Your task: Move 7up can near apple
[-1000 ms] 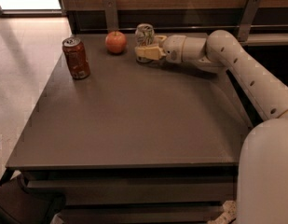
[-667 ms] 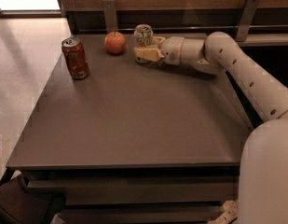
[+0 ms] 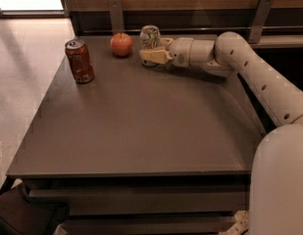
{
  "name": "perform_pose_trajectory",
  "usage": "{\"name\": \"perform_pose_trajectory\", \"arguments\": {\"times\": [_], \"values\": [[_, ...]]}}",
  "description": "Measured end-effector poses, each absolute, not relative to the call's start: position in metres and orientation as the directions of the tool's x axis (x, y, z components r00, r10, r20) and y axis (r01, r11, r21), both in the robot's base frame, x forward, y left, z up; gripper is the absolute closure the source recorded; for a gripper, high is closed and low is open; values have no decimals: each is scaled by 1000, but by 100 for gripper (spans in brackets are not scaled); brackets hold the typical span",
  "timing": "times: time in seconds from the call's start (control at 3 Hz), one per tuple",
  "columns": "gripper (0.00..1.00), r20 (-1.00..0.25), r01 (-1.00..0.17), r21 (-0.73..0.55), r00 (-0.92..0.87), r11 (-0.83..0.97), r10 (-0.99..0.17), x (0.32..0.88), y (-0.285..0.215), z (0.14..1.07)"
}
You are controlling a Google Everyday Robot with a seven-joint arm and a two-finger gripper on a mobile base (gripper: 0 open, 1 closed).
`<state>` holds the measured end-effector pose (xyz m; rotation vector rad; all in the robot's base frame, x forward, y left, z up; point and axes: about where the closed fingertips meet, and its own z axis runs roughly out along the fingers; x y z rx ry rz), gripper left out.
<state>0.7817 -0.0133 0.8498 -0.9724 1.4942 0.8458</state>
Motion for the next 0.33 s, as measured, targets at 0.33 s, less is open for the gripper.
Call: {"name": "perform_pose_trajectory", "arguments": {"times": [0.33], "values": [[3,-991,-915,-1,-54,402,-124,782,-10,849]]}}
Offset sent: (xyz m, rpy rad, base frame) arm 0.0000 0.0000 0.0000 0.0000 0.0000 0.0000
